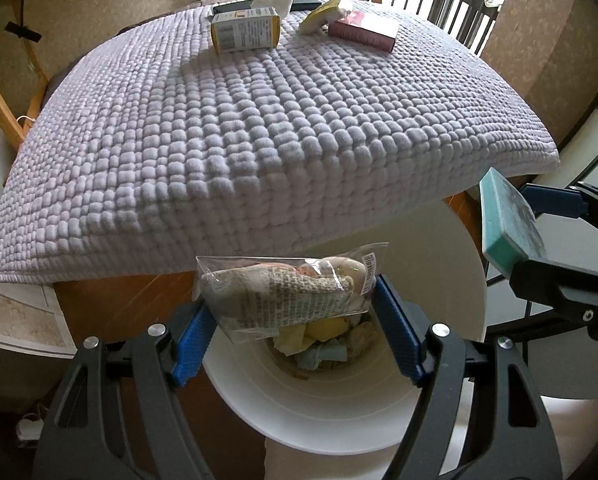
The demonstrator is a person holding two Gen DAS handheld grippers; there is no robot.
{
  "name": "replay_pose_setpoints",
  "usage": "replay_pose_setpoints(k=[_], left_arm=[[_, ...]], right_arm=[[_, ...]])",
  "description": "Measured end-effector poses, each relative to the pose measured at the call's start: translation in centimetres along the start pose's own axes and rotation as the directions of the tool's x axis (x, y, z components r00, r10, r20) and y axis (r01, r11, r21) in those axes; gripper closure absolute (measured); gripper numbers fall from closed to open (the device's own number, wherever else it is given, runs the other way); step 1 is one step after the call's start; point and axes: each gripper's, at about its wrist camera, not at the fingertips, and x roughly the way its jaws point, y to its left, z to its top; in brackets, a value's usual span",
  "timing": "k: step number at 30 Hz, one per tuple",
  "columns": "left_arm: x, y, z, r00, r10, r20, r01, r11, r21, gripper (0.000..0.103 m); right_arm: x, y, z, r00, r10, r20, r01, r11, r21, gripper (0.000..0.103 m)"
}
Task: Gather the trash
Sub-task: 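Lower the plastic bag and teal card with both tools over the bin opening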
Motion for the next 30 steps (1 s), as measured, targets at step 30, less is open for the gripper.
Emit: replay_pose_setpoints(k=[30], left_arm=[[5.2, -0.6, -2.5, 0.996, 0.019, -0.082, -0.019, 1.0, 0.004, 0.027]], right_arm=[[4.3, -0.7, -1.0, 0.995, -0.029, -0.092, 0.031, 0.999, 0.018, 0.013]])
